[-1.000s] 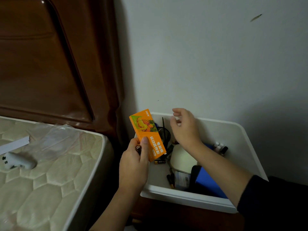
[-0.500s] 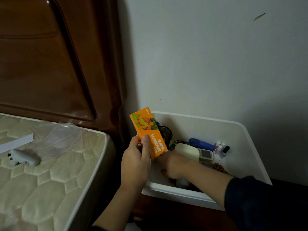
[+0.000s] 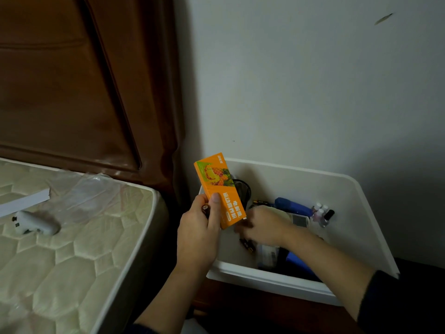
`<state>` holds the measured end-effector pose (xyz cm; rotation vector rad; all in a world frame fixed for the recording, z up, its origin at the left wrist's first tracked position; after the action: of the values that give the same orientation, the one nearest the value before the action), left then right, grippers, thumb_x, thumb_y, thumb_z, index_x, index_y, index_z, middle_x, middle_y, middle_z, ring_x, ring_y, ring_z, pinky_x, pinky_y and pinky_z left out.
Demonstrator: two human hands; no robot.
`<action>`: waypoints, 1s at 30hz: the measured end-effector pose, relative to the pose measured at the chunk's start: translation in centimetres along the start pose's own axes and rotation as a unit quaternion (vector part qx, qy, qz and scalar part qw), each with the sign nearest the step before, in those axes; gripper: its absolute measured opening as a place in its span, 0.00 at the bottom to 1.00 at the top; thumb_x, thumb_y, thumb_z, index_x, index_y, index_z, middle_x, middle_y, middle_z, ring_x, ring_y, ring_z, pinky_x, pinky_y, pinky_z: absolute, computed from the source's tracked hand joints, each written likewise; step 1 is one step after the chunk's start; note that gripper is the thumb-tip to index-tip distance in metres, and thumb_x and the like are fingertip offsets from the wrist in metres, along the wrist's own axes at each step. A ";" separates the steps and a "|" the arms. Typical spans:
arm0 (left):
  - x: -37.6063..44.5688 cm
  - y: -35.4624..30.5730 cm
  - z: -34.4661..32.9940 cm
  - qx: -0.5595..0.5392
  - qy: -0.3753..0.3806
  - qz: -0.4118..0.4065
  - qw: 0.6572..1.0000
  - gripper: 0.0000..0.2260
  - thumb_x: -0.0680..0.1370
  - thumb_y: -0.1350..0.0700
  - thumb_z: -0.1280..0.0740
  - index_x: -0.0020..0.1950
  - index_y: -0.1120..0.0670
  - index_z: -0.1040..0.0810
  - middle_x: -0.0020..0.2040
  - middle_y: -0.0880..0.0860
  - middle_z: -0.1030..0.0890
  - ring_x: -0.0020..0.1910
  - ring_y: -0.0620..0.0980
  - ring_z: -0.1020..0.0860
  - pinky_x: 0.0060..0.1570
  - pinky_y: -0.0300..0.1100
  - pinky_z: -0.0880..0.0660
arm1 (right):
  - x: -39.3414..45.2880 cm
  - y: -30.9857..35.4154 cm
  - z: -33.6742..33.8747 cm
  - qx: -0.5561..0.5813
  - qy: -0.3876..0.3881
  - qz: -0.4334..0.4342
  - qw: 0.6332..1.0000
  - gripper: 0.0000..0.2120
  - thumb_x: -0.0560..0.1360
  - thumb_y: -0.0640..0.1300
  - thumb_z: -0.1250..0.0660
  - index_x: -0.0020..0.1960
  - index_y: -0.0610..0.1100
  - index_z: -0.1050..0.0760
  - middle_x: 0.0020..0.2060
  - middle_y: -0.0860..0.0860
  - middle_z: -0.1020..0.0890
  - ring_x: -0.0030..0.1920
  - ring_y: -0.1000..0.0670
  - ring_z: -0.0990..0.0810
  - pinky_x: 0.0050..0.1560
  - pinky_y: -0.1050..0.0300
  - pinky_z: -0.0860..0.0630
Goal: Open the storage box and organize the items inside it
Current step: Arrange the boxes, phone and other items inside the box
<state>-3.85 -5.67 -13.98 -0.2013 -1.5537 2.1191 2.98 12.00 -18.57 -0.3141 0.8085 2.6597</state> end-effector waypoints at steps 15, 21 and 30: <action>0.0 -0.2 0.3 0.025 -0.012 -0.050 0.998 0.09 0.83 0.38 0.40 0.53 0.39 0.23 0.45 0.37 0.17 0.44 0.39 0.18 0.37 0.29 0.25 | -3.7 0.8 3.4 0.475 -0.099 -0.028 0.874 0.19 0.78 0.40 0.24 0.67 0.49 0.22 0.55 0.53 0.12 0.57 0.53 0.13 0.61 0.51 0.18; 0.3 0.5 0.3 0.006 -0.052 -0.024 0.998 0.07 0.85 0.44 0.39 0.49 0.42 0.27 0.39 0.44 0.22 0.38 0.38 0.23 0.34 0.29 0.28 | -4.4 0.5 1.5 0.327 -0.041 -0.007 0.944 0.20 0.70 0.41 0.19 0.56 0.58 0.18 0.53 0.60 0.15 0.55 0.59 0.17 0.59 0.55 0.20; 0.3 0.9 0.4 0.001 -0.076 -0.008 0.997 0.10 0.84 0.37 0.41 0.48 0.41 0.28 0.34 0.46 0.24 0.31 0.39 0.24 0.28 0.32 0.29 | -1.7 2.3 -1.2 -0.090 -0.053 0.092 0.990 0.20 0.74 0.36 0.30 0.61 0.55 0.20 0.59 0.58 0.24 0.65 0.51 0.32 0.64 0.51 0.28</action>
<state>-4.52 -6.06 -14.59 -0.0280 -1.6313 2.1672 3.77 9.06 -17.93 -0.1455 0.5907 2.9004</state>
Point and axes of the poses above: each hand's wrist, its own x-axis towards the middle knuckle, its own z-axis out of the back of the hand, y = z × x, the point moved 3 cm from there along x, towards the middle knuckle
